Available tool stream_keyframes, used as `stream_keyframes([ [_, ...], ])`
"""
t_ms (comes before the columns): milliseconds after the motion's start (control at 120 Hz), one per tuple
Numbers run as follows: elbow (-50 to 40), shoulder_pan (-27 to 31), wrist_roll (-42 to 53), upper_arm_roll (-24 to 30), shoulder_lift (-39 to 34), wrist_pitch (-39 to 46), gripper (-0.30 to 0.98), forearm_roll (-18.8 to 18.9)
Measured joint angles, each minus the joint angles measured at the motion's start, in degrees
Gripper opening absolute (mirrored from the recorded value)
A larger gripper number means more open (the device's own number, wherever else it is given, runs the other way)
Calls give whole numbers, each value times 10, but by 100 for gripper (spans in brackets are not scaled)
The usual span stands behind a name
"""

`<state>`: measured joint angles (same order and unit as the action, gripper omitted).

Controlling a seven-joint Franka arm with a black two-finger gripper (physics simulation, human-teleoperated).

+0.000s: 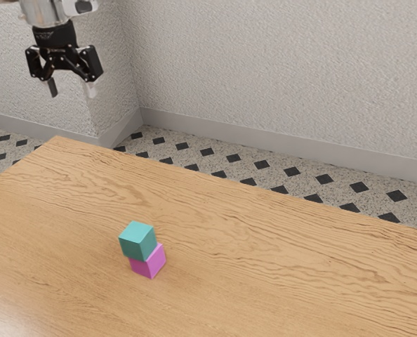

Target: Pick up the blue block with one arm, and put the blue block on the table with one arm

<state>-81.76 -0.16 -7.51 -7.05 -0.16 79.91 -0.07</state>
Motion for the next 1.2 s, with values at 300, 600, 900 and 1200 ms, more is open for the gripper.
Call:
stream_keyframes([
  [300, 78, 31, 4, 13, 5, -18, 69, -2],
  [600, 164, 52, 5, 23, 9, -71, 69, -2],
  [900, 158, 0, 7, 25, 10, -81, 69, -3],
  [1200, -200, -36, 14, 87, -94, 81, 69, 0],
])
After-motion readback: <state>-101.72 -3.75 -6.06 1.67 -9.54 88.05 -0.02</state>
